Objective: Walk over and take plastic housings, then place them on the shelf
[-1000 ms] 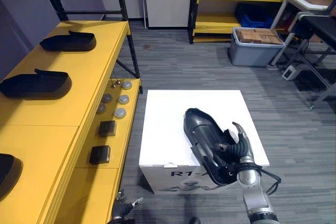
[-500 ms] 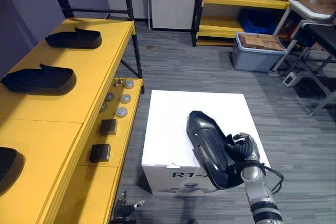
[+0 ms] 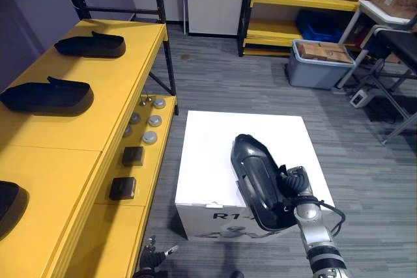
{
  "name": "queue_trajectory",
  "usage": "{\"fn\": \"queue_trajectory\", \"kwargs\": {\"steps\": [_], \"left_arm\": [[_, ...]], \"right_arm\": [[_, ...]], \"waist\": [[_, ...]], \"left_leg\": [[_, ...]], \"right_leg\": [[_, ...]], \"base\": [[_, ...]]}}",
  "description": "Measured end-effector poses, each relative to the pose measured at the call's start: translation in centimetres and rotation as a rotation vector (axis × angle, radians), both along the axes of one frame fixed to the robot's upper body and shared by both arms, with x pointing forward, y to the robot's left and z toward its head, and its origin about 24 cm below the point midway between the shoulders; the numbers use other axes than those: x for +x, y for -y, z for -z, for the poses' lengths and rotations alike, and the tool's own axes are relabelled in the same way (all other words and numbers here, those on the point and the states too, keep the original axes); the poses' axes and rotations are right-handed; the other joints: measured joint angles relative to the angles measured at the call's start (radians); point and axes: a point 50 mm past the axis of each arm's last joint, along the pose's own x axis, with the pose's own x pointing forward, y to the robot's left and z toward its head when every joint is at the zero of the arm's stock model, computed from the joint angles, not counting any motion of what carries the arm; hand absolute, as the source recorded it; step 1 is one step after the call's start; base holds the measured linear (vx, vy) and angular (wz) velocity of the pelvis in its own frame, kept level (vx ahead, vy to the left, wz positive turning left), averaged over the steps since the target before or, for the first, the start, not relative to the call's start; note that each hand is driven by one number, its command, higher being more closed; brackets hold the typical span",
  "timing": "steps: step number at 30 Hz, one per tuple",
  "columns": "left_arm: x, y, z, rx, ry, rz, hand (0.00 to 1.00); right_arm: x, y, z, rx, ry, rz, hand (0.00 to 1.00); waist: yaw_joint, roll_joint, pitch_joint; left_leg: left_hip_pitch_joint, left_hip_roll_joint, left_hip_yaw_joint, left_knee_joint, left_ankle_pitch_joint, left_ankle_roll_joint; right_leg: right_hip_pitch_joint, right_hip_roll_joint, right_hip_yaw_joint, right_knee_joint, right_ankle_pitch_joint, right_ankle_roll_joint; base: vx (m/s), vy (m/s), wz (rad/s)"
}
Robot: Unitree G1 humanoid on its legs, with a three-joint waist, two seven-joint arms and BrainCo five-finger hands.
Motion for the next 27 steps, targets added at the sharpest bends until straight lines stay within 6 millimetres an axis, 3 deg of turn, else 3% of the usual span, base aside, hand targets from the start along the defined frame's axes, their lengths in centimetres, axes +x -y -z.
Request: {"fn": "queue_trajectory", "kwargs": {"steps": [5,13,16,22,27], "left_arm": [[1.1,-0.1,-1.2,0.013,0.078,0.000,0.00],[4.5,1.1,-5.7,0.013,0.346,-0.004,0.00],[5.9,2.0,-8.3,0.002,0.478,-0.006,0.00],[8.2,3.7,-16.0,0.001,0.857,0.030,0.00],[8.6,5.5,-18.0,-0.043,0.954,0.096,0.00]], "right_arm": [[0.6,-0.4,-2.5,-0.020,0.123,0.005,1.00],[0.6,-1.4,-6.6,-0.007,0.338,0.040,1.00],[0.5,-1.5,-8.2,-0.020,0.416,0.057,1.00],[0.1,-2.6,-10.6,-0.029,0.541,0.052,1.00],[-0.2,-4.5,-12.3,-0.036,0.627,-0.024,1.00]], "waist": [[0.001,0.002,0.003],[0.007,0.010,0.010],[0.007,0.016,0.014],[0.002,0.032,0.020],[0.001,0.036,0.019]], "left_leg": [[0.000,0.000,0.000,0.000,0.000,0.000],[-0.005,0.000,-0.001,0.008,0.000,0.000],[-0.004,0.000,-0.002,0.008,0.000,0.000],[0.000,0.001,-0.002,0.008,0.000,0.000],[0.005,0.001,0.000,0.008,0.000,0.000]], "right_leg": [[0.000,0.000,0.000,0.000,0.000,0.000],[0.001,-0.001,0.000,0.001,0.000,0.000],[0.002,0.000,0.000,0.001,-0.001,0.000],[0.007,0.000,0.000,0.001,-0.001,0.001],[0.011,0.000,0.001,0.001,-0.002,0.001]], "base": [[0.00,0.000,0.00],[0.00,0.000,0.00],[0.00,0.000,0.00],[0.00,0.000,0.00],[0.00,0.000,0.00]]}}
